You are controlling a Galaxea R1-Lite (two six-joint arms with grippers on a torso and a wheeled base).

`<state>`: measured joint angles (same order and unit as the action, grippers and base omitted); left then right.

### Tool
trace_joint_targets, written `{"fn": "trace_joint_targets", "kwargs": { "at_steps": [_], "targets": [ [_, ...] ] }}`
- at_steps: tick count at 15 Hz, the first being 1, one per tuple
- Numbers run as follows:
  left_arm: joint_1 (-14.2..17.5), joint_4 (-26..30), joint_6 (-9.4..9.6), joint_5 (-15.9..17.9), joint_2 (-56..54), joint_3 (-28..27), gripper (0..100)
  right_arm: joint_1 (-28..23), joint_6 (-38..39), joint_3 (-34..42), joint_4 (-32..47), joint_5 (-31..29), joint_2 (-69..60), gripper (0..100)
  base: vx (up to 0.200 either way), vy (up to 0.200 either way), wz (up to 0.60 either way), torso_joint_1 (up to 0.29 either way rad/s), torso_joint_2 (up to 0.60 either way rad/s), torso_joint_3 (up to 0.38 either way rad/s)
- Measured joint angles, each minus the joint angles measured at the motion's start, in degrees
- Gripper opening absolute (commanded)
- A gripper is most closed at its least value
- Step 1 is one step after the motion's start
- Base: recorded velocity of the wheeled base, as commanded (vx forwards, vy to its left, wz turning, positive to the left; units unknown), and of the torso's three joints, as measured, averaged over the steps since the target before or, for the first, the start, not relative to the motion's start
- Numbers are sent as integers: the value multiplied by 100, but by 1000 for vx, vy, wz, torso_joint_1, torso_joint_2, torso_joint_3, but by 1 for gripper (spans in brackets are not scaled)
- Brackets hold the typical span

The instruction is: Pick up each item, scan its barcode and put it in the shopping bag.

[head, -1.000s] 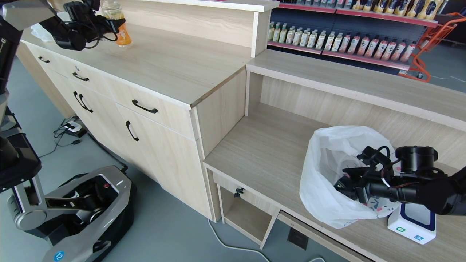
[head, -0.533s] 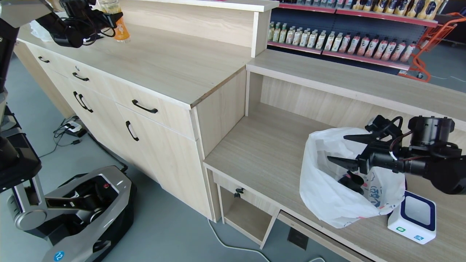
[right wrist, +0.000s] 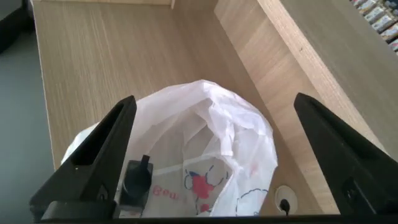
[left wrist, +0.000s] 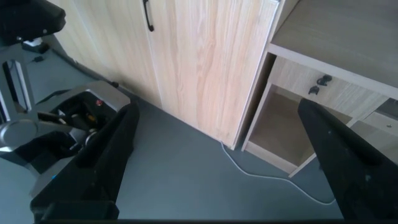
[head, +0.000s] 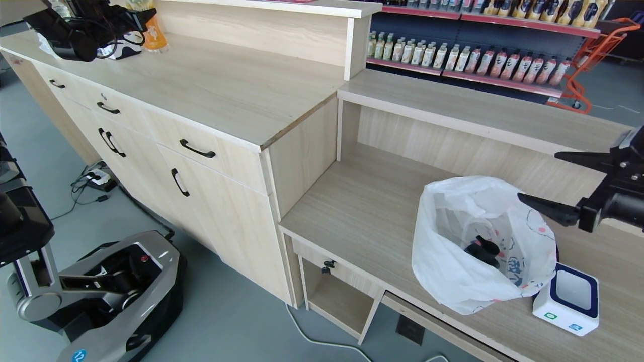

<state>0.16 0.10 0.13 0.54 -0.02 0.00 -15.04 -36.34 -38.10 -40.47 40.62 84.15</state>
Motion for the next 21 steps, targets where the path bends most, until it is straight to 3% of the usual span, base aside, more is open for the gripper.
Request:
{"fn": "trace_joint_targets", "kwargs": {
  "at_steps": [2, 3, 6, 9, 11, 21],
  "targets": [
    [0, 0, -2, -2, 0, 0, 100, -251, 158, 10, 24, -193, -480, 100, 0, 0, -600, 5, 2, 5],
    [0, 0, -2, 0, 0, 0, 100, -293, 336, -101, 73, -649, -605, 100, 0, 0, -600, 7, -2, -2],
    [-2, 0, 0, 0, 0, 0, 100, -452, 552, -634, 1392, -1610, -863, 100, 0, 0, -600, 1, 2, 1],
    [0, 0, 2, 0, 0, 0, 100, -700, 605, -962, 2851, -3126, -948, 100, 0, 0, -600, -1, 2, 1],
    [0, -2, 0, 0, 0, 0, 100, -775, 791, -1025, 3161, -3707, -896, 100, 0, 0, -300, 1, 4, -1],
    [-2, 0, -4, 0, 0, 0, 100, -1419, 1180, -444, 2821, -3784, 474, 100, 0, 0, 0, 0, 0, 0]
  ]
}}
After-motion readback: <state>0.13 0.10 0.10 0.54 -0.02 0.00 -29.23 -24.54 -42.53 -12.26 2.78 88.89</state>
